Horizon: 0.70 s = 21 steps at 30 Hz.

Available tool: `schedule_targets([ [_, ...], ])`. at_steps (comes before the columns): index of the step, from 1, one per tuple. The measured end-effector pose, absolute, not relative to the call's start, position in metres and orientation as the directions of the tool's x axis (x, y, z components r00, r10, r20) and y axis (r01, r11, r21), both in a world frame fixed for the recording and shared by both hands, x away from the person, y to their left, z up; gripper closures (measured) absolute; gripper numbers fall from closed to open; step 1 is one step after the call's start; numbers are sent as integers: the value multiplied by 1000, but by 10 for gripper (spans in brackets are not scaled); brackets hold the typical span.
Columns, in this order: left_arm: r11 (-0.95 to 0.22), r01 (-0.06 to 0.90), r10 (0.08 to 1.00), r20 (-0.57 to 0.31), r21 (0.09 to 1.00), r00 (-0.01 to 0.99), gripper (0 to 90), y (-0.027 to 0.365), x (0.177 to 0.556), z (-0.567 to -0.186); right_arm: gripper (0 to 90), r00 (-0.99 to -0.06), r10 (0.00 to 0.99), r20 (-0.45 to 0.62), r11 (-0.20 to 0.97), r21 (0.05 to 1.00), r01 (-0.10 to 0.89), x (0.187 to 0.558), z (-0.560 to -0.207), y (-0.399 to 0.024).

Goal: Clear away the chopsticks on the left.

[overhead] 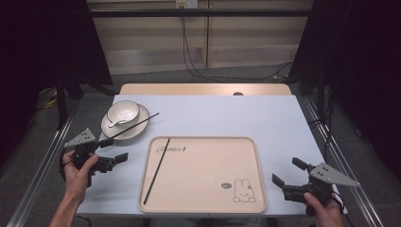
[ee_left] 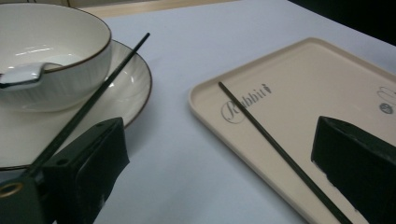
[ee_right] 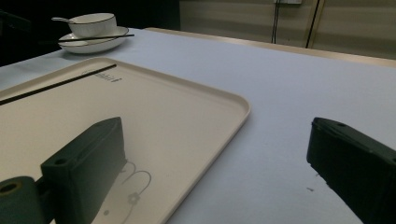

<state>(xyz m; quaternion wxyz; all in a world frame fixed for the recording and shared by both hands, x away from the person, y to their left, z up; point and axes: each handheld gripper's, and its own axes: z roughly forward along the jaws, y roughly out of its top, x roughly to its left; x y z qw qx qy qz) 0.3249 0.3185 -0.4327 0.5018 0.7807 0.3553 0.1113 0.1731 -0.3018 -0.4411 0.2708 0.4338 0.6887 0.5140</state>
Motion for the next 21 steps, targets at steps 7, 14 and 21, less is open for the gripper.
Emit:
schedule_targets([
  [7,-322,449,627,-167,834,761,72,329,347,-436,42,-473,879,69,99,942,320,173,-441,-300],
  [14,-347,481,649,-165,805,743,84,343,370,-439,43,-476,877,71,100,941,324,174,-442,-300],
  [21,-378,480,679,-116,791,725,109,350,391,-442,43,-470,880,74,97,939,330,173,-442,-301],
])
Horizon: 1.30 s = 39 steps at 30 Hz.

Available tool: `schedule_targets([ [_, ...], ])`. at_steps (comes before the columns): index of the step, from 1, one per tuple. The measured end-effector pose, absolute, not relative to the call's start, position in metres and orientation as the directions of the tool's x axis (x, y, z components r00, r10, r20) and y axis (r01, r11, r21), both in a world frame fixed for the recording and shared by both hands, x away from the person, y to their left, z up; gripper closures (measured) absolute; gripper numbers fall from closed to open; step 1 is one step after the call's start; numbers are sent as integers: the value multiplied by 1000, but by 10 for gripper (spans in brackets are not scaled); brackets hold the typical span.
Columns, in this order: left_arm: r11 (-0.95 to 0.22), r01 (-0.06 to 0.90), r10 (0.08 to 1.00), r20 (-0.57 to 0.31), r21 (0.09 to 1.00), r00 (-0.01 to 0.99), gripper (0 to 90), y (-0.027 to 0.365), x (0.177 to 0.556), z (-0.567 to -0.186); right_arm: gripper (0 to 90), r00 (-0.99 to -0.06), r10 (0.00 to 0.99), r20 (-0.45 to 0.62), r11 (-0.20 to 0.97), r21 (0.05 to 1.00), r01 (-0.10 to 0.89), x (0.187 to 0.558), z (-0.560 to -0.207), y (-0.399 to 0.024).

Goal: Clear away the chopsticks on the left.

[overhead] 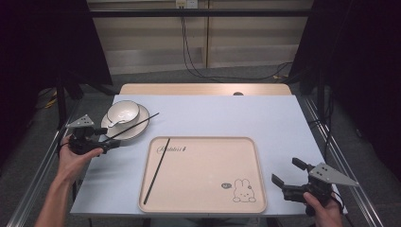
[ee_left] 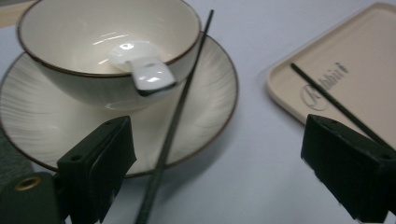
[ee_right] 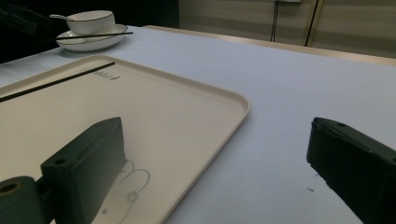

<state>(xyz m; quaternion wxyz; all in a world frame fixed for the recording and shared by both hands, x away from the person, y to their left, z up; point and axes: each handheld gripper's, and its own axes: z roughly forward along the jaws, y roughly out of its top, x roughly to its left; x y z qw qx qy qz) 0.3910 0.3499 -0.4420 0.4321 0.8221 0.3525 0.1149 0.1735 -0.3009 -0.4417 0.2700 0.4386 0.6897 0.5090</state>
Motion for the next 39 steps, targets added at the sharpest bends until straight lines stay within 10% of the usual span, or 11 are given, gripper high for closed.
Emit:
schedule_targets([
  [11,-424,498,709,-65,756,702,481,351,409,-449,43,-469,881,70,100,939,330,174,-442,-302],
  [39,-551,469,635,-17,690,772,831,318,426,-460,43,-469,881,67,106,937,333,174,-442,-302],
])
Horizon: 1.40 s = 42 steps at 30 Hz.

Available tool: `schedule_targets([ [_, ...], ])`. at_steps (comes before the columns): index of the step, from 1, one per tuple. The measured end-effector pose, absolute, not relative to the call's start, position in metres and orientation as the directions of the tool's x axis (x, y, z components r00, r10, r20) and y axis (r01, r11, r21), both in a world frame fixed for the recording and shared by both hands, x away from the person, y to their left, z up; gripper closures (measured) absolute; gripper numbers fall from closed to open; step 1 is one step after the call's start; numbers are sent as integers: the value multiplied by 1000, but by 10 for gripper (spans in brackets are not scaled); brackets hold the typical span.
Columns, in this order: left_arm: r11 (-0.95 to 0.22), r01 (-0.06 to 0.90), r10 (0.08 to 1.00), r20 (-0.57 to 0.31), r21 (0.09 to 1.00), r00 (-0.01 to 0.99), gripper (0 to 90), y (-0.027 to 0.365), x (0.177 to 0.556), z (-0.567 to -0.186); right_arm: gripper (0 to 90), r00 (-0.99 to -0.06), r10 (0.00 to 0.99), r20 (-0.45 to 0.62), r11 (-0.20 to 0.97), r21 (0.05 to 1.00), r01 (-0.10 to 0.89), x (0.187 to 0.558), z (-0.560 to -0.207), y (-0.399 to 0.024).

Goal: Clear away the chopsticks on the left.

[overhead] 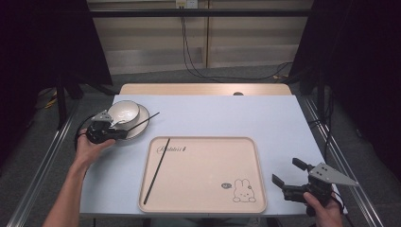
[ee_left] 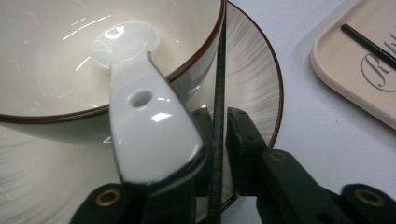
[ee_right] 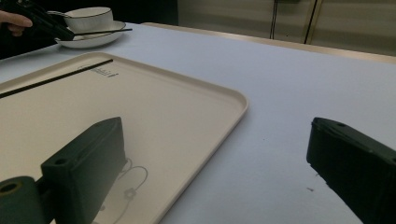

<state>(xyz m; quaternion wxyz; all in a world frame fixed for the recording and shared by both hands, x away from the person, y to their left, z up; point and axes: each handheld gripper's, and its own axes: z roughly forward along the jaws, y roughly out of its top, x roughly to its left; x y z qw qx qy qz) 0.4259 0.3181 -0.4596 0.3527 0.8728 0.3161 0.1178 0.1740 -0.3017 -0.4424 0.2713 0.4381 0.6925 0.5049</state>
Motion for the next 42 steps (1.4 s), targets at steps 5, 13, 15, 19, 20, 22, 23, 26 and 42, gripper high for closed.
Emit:
schedule_targets([
  [5,-536,476,638,-34,697,769,855,319,425,-460,43,-469,881,66,108,936,335,174,-443,-302],
  [13,-508,501,646,-75,701,760,857,319,423,-454,43,-468,881,67,107,936,335,174,-442,-302],
  [15,-504,506,647,-82,700,758,857,318,421,-451,43,-468,881,68,108,935,338,174,-443,-302],
  [19,-472,519,650,-117,713,751,858,319,418,-446,43,-468,881,68,108,935,339,174,-443,-302],
  [20,-472,519,650,-117,713,751,858,319,418,-446,43,-468,881,68,108,935,339,174,-443,-302],
  [22,-450,527,657,-132,720,742,858,320,415,-442,43,-469,881,67,108,935,338,174,-442,-302],
  [23,-445,532,658,-140,720,740,858,321,414,-441,43,-469,881,68,108,935,338,174,-442,-302],
  [26,-441,531,663,-137,723,736,858,321,412,-439,43,-468,881,68,108,935,339,174,-443,-302],
  [42,-344,575,675,-230,743,701,858,324,380,-428,44,-465,882,73,104,934,343,174,-443,-302],
])
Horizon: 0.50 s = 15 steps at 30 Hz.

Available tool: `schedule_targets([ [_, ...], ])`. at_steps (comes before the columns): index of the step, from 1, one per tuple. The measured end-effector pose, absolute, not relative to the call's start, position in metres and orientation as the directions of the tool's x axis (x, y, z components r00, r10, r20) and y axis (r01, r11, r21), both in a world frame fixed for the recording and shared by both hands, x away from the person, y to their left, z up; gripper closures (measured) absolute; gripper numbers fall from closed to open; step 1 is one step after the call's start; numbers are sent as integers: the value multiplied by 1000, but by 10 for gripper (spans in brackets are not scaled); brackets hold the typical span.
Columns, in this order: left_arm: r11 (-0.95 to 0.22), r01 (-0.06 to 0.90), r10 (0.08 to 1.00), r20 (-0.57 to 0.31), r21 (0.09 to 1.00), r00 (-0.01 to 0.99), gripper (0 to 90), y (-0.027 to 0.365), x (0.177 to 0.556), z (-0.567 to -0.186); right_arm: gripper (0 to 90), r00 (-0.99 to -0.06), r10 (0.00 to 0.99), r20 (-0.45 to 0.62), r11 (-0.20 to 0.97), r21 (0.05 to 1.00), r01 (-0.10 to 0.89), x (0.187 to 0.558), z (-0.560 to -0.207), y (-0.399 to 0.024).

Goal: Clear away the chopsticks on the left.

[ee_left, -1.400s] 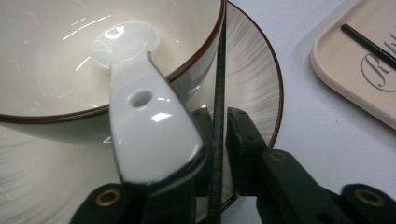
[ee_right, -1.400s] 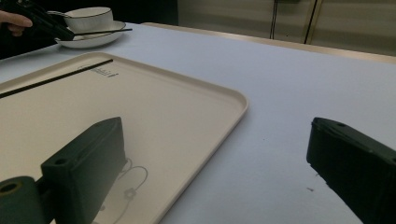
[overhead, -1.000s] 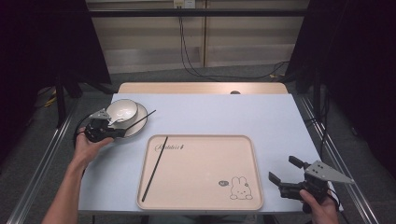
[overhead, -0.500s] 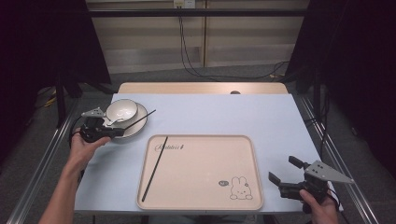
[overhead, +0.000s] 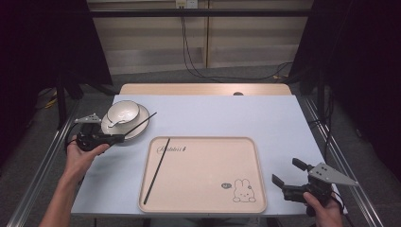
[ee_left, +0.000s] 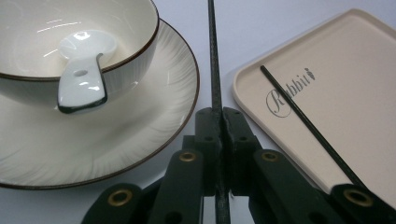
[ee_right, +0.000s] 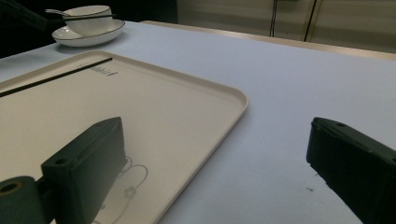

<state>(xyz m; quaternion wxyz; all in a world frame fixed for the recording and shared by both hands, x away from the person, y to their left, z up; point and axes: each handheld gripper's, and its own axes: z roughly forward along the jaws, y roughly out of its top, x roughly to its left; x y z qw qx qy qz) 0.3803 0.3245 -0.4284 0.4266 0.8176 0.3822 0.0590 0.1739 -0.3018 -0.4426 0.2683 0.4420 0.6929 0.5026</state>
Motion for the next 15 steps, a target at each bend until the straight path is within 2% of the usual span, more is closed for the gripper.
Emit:
schedule_targets([
  [15,-296,538,736,-170,790,655,858,347,355,-404,44,-466,882,74,104,933,344,174,-443,-301],
])
